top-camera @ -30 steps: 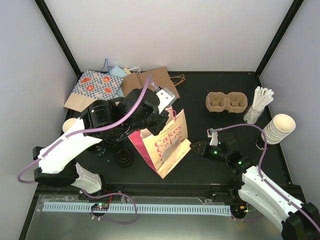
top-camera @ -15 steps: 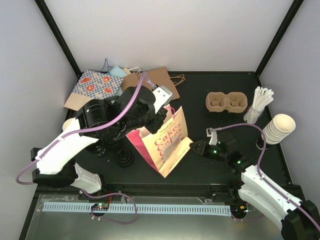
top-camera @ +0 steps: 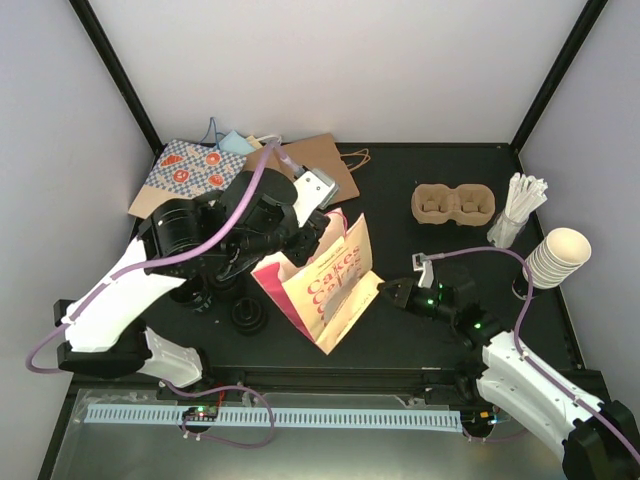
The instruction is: Pack the takeout coffee
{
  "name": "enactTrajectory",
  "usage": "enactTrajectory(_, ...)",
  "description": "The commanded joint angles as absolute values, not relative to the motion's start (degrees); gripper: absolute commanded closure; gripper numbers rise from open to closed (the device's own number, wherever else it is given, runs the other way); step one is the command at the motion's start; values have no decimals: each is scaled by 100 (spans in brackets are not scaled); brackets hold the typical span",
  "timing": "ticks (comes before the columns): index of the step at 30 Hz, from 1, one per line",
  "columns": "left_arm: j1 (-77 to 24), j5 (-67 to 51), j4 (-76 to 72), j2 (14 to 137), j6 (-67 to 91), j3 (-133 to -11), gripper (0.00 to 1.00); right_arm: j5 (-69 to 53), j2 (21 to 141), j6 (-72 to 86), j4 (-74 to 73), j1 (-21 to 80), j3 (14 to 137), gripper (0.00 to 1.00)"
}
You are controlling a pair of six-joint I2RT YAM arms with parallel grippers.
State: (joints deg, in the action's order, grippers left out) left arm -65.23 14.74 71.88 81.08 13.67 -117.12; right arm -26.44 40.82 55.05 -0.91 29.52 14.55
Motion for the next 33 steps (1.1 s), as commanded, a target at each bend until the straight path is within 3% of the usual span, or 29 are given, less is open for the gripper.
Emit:
enactTrajectory(1, -6471, 1372, 6997, 7949, 1326, -11951, 98, -2777, 4080, 5573, 259, 2935, 1449, 99)
enactTrajectory(7, -6265, 1423, 7084, 7879, 1343, -11940, 98, -2719, 3994, 5552, 170, 2936, 1398, 99)
enactTrajectory(23, -4597, 543, 7214, 7374, 1161, -11787, 99, -2885, 2983, 5196, 180, 2936, 1063, 98)
enactTrajectory(33, -4570, -1181, 6579, 7454, 760, -11373, 98, -2415, 2539, 4981, -240, 2936, 1088, 71)
